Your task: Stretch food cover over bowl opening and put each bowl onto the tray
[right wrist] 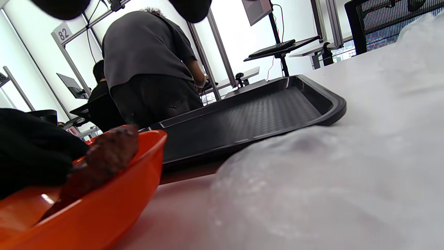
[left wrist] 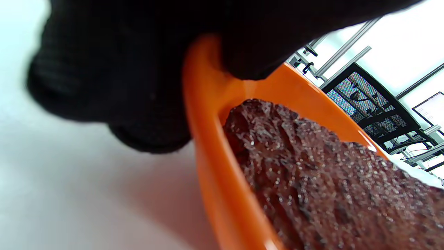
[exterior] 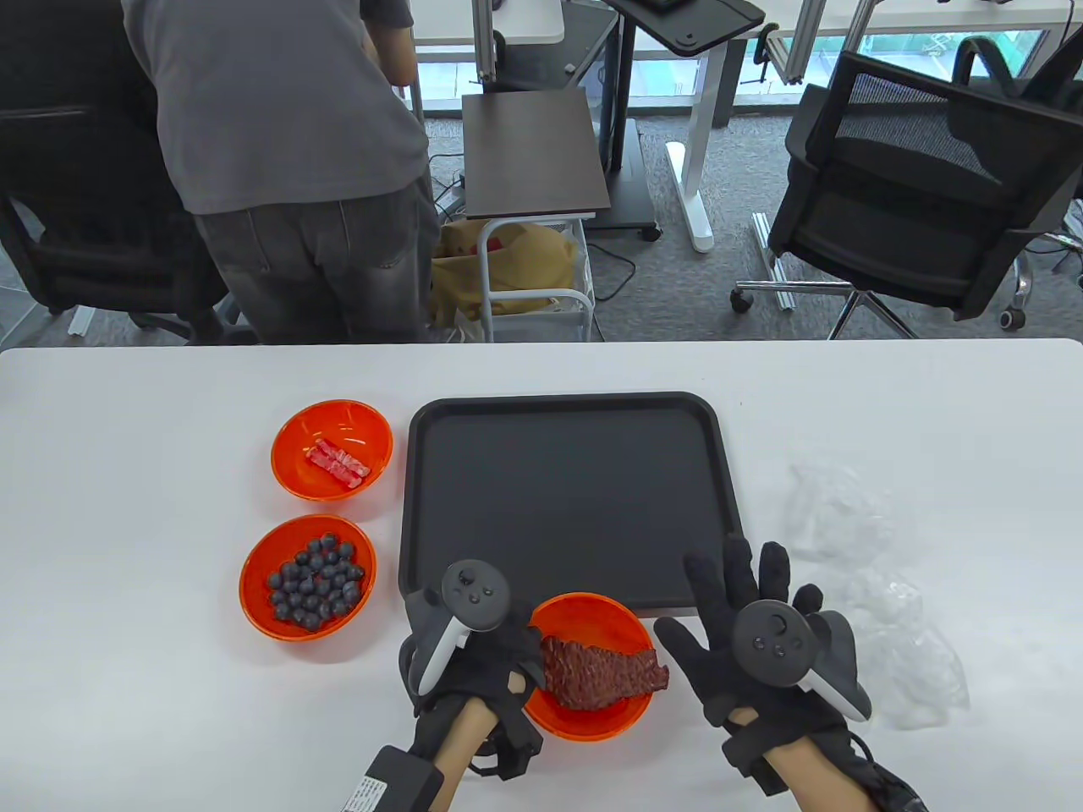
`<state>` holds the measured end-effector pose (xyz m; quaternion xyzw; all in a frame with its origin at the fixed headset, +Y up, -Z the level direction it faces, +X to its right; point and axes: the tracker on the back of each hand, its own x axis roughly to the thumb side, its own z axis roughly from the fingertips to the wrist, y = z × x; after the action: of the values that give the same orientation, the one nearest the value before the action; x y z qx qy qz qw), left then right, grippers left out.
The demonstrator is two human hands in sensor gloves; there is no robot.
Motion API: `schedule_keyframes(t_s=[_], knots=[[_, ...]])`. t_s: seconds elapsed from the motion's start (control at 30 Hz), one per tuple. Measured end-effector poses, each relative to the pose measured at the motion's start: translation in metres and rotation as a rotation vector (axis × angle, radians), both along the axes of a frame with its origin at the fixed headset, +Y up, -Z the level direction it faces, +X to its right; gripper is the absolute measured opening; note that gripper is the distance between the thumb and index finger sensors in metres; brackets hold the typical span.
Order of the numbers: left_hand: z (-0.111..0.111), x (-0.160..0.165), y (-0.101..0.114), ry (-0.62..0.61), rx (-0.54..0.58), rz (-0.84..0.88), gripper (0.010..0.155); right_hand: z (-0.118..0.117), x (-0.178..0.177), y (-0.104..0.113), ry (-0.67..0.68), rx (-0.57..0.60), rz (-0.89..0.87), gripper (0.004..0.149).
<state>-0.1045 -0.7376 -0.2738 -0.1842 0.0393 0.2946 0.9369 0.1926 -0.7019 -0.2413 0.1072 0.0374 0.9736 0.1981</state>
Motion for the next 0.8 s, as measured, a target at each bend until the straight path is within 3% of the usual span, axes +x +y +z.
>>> schedule_keyframes(t_s=[0.6,0.7,0.8], knots=[[0.003,-0.001,-0.009,0.029,-0.04,0.005,0.05,0.0,-0.002,-0.002,0.01,-0.01,0.008,0.092],[0.006,-0.003,-0.008,0.036,-0.052,0.01,0.057,0.001,0.0,0.0,-0.015,-0.007,0.01,0.092],[0.01,-0.006,0.002,0.058,0.04,-0.008,0.065,0.001,0.007,0.003,-0.036,-0.002,-0.02,0.093]])
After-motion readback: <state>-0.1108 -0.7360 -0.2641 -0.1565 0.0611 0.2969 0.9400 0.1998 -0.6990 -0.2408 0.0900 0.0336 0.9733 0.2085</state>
